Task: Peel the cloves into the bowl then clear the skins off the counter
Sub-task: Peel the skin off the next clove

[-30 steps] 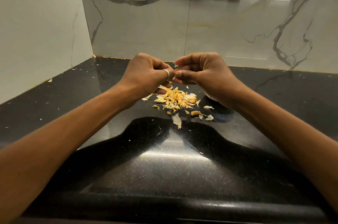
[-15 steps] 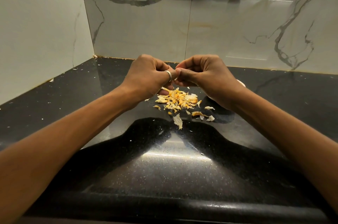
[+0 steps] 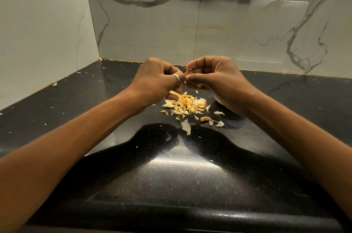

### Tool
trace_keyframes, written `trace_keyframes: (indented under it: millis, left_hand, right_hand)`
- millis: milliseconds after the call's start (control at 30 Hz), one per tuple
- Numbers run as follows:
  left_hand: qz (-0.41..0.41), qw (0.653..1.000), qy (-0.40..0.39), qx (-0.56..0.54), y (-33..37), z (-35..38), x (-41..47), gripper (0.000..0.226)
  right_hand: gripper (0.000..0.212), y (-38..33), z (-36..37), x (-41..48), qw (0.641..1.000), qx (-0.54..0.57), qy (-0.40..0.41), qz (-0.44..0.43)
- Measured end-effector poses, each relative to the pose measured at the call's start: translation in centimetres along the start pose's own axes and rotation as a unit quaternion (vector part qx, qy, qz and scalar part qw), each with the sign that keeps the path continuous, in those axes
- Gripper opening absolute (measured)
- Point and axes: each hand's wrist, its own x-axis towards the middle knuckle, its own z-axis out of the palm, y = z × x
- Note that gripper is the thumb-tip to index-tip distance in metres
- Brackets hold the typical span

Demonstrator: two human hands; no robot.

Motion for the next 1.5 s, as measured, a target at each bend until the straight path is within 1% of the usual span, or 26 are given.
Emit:
trace_keyframes:
  millis: [167,433,667,833,967,1100,1200,1333,1500]
  left_hand:
    - [-0.021,0.999,-0.013,-0.037,0.32,-0.09,-0.11,0.013]
    - [-0.091,0.984,-0.018,-0.15,0.95,-0.22,-0.07,0.016]
    - [-0.08,0.988,-0.004,-0.133,0.91,-0.44,-0.05,0.02]
    - [-0.065,0.995,0.028,-0.072,0.79,-0.44,0.08,0.028]
    - [-0.047,0.998,0.021,-0.034,0.71,-0.35,0.04,0.025]
    - [-0.049,0.998,-0.017,-0.048,0.84,-0.23,0.03,0.017]
    - [-0.06,0.996,-0.042,-0.059,0.94,-0.18,-0.06,0.013]
    - [-0.075,0.994,-0.032,-0.077,0.84,-0.33,0.01,0.01]
    - [-0.076,0.994,-0.016,-0.079,0.72,-0.35,0.09,0.009]
  right_hand:
    - [0.025,0.1,-0.16,0.13,1.0,0.021,-0.005,0.008]
    - [0.021,0.02,-0.39,0.26,0.996,0.083,-0.006,0.027]
    - [0.023,-0.22,-0.47,0.17,0.995,0.091,-0.012,0.032]
    - [0.026,-0.31,-0.61,0.18,0.996,0.08,-0.015,0.035]
    - [0.026,-0.42,-0.73,0.15,0.998,0.051,-0.014,0.027]
    - [0.018,-0.33,-0.74,0.04,1.0,0.028,0.0,0.008]
    - [0.017,-0.21,-0.68,-0.06,1.0,0.008,0.01,-0.015]
    - [0.018,-0.17,-0.59,-0.13,0.999,0.007,0.011,-0.029]
    - [0.016,-0.07,-0.45,-0.03,1.0,-0.001,0.008,-0.026]
